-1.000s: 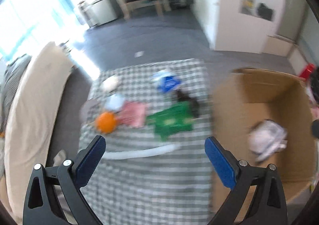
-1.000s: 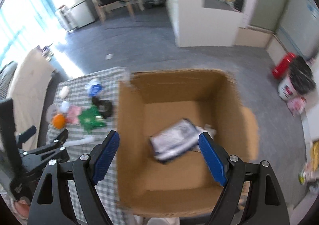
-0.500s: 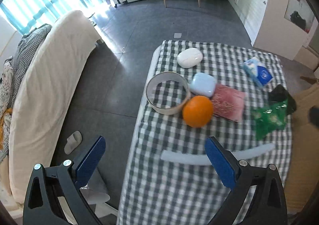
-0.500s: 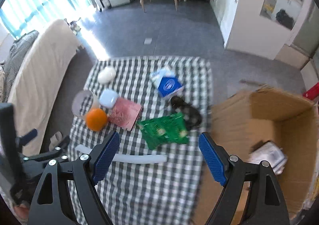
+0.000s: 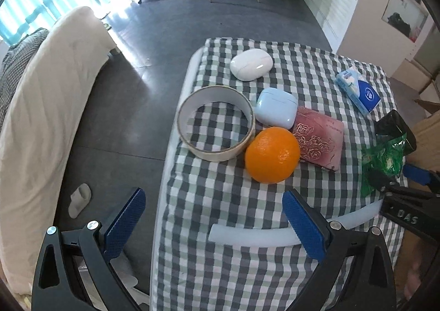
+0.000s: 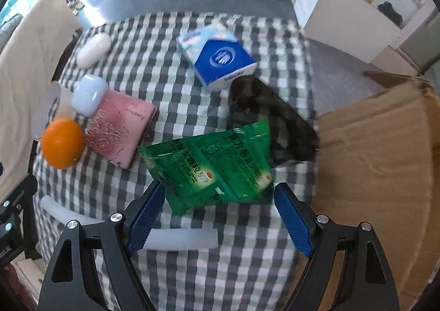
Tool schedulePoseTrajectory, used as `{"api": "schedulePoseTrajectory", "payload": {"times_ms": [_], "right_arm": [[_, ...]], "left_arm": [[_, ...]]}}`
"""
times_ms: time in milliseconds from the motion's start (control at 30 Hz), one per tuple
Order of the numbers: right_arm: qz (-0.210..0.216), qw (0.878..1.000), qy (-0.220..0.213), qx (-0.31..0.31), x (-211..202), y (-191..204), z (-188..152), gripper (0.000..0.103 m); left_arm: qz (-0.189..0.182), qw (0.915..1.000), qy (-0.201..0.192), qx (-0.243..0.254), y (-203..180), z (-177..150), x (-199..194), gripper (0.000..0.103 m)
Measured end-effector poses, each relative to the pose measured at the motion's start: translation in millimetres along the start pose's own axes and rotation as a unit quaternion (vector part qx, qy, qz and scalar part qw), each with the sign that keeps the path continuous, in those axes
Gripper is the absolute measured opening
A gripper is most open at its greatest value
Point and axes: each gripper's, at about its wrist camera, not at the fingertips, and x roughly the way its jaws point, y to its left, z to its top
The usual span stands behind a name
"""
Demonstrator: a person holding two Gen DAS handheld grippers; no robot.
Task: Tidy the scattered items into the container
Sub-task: 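Grasp the green snack bag with the right gripper, then grasp the orange with the left gripper while the right gripper holds the green bag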
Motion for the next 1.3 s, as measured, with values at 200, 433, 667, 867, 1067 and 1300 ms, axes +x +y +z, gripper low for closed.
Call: {"api": "schedulePoseTrajectory", "payload": {"times_ms": [200, 433, 667, 867, 1067, 1300], "right_arm": [[-0.004, 1.000, 0.005, -0.022, 20.3, 12.8, 11.3, 0.082], [-0.005, 1.000, -0.002, -0.009, 22.3, 7.8, 15.8, 0.067], [0.017, 1.000, -0.001, 0.002, 11.4, -5.6, 19.5, 0.043], [0.035, 0.999, -0.022, 0.002, -22.3, -13.3, 23.8, 0.041], [0.048, 0.998, -0.048, 0.007, -51.2, -17.4, 24.5, 0.041], [0.052, 0.996, -0.065, 0.023, -66.9, -29.0, 20.7, 0.041]], "left_arm": [[0.003, 1.0000, 0.009, 0.002, -5.4, 7.6, 15.2, 0.102], [0.005, 0.9998, 0.017, 0.009, -13.4, 12.3, 25.5, 0.102], [-0.001, 0.9998, 0.014, 0.013, -22.3, 14.8, 23.8, 0.102], [-0.020, 0.9995, 0.009, 0.021, -31.7, 16.4, 18.5, 0.102], [-0.019, 0.9996, 0.006, 0.022, -46.3, 24.4, 28.3, 0.102], [-0.002, 0.9992, 0.009, 0.038, -64.5, 20.8, 43.0, 0.102]]}}
